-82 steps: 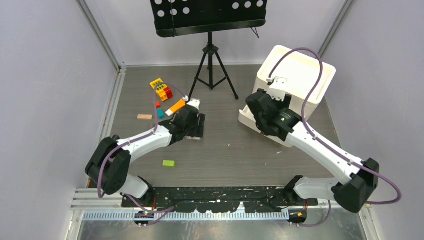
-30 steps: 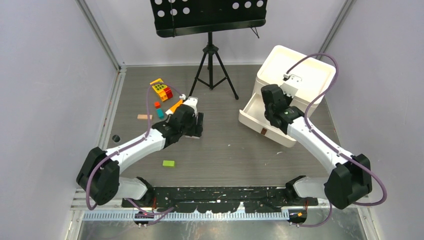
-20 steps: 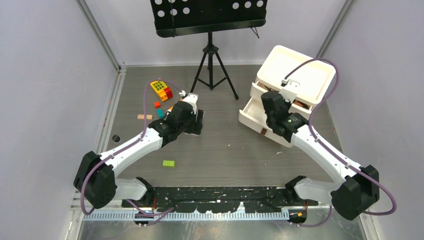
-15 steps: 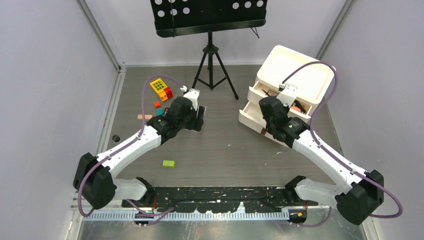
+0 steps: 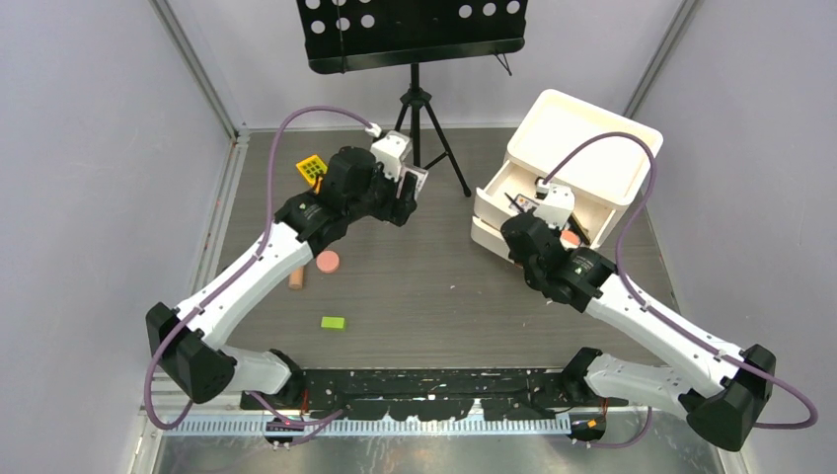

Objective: Organize the makeup
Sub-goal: Open the drawer in the storage box, then place the makeup in the drawer.

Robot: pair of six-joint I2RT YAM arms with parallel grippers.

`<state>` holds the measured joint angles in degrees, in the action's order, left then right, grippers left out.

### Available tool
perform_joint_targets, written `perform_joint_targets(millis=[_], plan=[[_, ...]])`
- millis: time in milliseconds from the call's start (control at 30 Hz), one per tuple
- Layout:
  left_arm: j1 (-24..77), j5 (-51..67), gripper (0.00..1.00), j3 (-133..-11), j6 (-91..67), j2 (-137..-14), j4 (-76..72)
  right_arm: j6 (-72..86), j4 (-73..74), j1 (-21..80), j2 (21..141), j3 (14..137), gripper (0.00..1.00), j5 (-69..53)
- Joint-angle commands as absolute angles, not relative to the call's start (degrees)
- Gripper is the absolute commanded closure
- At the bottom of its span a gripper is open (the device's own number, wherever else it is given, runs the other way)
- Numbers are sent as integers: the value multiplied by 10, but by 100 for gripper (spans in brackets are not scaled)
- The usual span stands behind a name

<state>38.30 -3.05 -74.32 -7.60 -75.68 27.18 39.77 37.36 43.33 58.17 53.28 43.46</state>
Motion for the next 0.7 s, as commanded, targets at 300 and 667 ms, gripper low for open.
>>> perform_joint_targets(millis=[300,667], plan=[[386,111,58,-865,19,-830,300,409,407,518,542,562,81,411],[392,259,74,-940,142,-886,263,338,475,519,434,656,54,466]])
